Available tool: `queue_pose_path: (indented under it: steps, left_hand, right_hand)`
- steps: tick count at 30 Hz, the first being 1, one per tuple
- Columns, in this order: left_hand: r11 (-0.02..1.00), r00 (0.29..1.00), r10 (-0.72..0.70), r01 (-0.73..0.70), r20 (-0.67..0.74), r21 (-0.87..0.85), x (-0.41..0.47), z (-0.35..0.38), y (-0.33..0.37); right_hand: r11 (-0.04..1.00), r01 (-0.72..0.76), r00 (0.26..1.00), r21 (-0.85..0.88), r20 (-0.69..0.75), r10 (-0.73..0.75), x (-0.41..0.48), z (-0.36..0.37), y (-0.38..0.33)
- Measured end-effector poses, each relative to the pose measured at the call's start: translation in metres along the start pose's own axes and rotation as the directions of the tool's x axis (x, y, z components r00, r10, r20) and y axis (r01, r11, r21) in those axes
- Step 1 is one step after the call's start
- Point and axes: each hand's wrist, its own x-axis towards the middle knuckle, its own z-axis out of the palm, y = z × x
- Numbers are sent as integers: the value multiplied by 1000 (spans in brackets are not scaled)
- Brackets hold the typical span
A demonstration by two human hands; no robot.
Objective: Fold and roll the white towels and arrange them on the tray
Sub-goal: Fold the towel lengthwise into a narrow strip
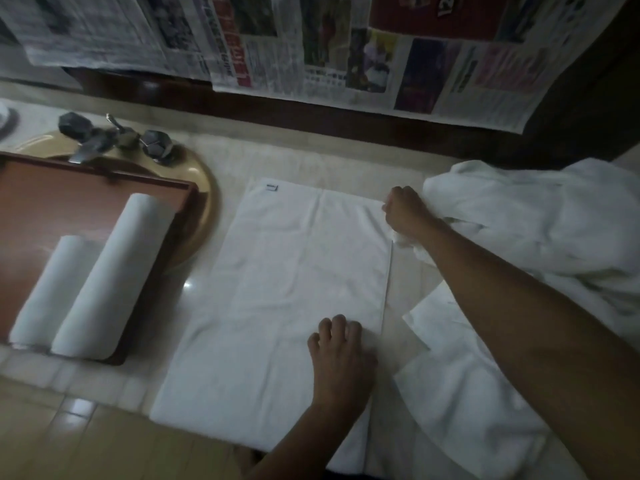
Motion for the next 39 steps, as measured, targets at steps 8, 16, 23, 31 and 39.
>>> queue_pose_path:
  steps: [8, 16, 23, 31, 39]
  left_hand:
    - [998, 997, -44, 40, 71, 48, 18, 2, 24]
    - [892, 993, -84, 113, 83, -438, 36, -64, 11]
    - [379, 896, -260, 437, 359, -816, 37, -132, -56]
    - [234, 804, -427, 540, 413, -808, 39, -148, -161]
    - [185, 764, -419, 601, 491, -778, 50, -153, -203]
  right_hand:
    - [961, -3, 994, 276, -107, 34, 7, -58, -2]
    - [528, -101, 981, 843, 174, -91, -5, -77, -12]
    - [666, 134, 985, 734, -28, -168, 11, -54, -78]
    - [934, 294, 954, 204, -127, -272, 33, 29, -191]
    - [974, 227, 948, -4, -230, -221, 40, 100, -208]
